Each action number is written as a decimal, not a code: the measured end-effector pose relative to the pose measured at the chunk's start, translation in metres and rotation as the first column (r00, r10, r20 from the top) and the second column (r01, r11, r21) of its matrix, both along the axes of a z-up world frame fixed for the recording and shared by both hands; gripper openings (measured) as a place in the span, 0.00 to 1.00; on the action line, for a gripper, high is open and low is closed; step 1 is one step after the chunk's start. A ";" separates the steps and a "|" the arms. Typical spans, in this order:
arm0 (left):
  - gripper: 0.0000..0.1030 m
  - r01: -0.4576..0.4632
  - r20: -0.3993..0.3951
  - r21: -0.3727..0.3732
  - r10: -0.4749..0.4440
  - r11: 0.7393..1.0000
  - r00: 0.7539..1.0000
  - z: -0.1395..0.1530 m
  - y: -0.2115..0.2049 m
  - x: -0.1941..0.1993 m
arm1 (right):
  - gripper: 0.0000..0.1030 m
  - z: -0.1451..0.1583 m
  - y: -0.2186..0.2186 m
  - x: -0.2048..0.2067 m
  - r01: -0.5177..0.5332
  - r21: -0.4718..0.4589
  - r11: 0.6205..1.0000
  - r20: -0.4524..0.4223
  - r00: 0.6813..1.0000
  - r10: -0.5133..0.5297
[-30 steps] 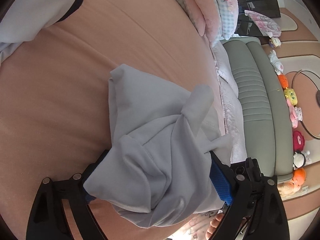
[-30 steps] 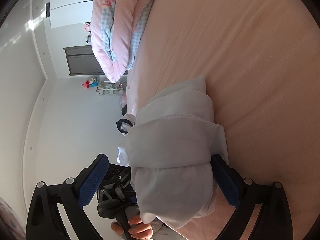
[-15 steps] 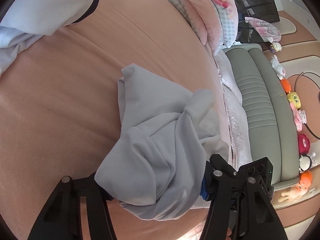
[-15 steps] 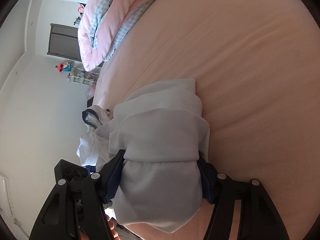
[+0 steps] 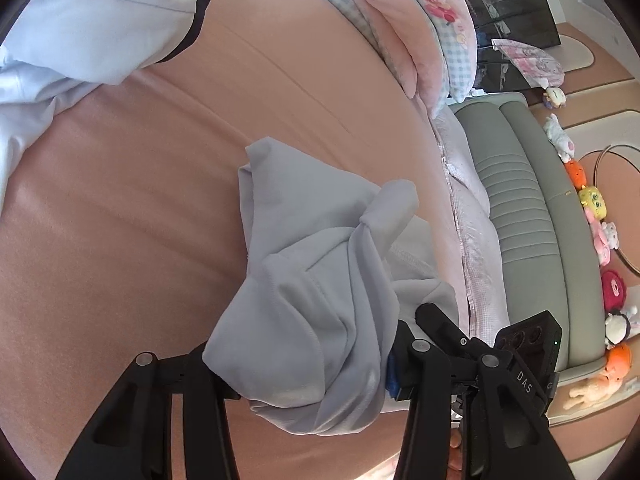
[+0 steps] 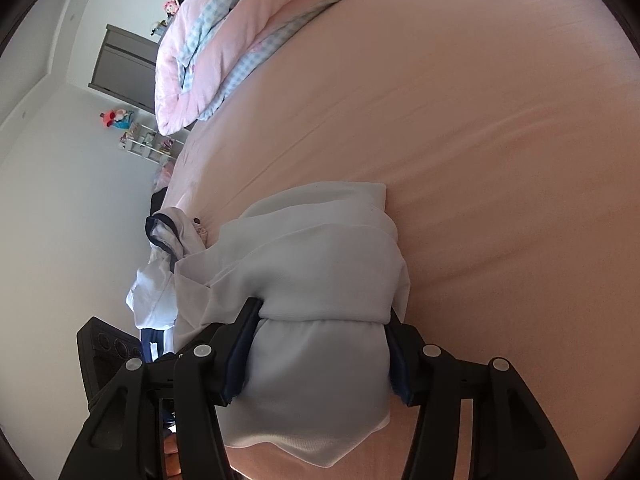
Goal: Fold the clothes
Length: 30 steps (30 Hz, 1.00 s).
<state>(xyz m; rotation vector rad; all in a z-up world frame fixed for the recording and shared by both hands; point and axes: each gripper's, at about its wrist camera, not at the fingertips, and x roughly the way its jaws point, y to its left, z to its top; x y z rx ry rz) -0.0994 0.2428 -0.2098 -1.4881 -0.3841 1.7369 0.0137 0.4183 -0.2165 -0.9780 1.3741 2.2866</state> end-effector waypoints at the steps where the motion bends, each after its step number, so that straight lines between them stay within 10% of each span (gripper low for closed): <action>1: 0.40 0.007 -0.037 -0.018 -0.008 1.000 0.999 0.004 0.002 0.004 | 0.53 0.004 -0.004 -0.002 -0.012 0.035 0.999 0.016 1.000 0.012; 12: 0.30 0.070 -0.140 -0.021 -0.072 0.997 0.988 0.034 0.017 0.021 | 0.52 0.053 -0.023 -0.010 -0.098 0.293 0.951 0.111 0.991 0.068; 30: 0.30 0.239 -0.258 0.000 -0.230 0.971 0.938 0.084 0.103 0.069 | 0.52 0.107 0.026 0.042 0.014 0.392 0.920 0.100 0.993 -0.058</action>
